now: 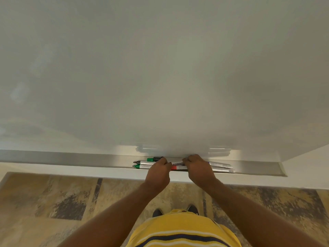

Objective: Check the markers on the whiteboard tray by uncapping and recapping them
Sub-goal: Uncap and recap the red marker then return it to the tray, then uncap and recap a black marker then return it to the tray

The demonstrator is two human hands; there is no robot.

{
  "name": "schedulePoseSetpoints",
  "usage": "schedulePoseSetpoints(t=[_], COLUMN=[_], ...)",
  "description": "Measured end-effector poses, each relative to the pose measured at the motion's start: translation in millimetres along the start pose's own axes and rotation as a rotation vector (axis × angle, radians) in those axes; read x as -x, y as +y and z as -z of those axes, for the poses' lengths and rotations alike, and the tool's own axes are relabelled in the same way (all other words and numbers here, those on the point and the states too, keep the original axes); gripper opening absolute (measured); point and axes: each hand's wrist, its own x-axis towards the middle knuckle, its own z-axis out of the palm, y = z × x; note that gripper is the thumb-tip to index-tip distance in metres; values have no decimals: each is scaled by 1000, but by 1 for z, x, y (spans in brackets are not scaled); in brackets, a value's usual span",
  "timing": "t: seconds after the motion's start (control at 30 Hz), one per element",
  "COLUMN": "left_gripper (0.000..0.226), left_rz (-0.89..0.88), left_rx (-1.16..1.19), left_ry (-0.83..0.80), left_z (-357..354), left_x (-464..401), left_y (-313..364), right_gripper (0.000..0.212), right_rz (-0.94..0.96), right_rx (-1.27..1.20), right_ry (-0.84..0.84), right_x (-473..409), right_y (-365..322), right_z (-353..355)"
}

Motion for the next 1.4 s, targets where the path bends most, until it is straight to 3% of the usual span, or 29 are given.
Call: schedulePoseSetpoints(t=[0.3, 0.53, 0.87, 1.2, 1.4], left_gripper=[30, 34, 16, 15, 23], left_rz=[140, -17, -64, -87, -56], left_rx=[-59, -212, -385, -359, -79], left_ry=[81, -79, -170, -161, 55], left_z=[23, 26, 17, 14, 35], left_x=[-8, -24, -39, -35, -18], left_y=[-34, -39, -33, -25, -4], right_gripper=[23, 23, 14, 9, 5], right_rz=[-40, -142, -269, -289, -227], right_rx=[138, 54, -91, -146, -236], right_ry=[-114, 33, 226, 252, 315], right_x=[-15, 3, 29, 34, 40], right_y=[-8, -2, 8, 9, 15], right_z=[5, 16, 36, 39, 52])
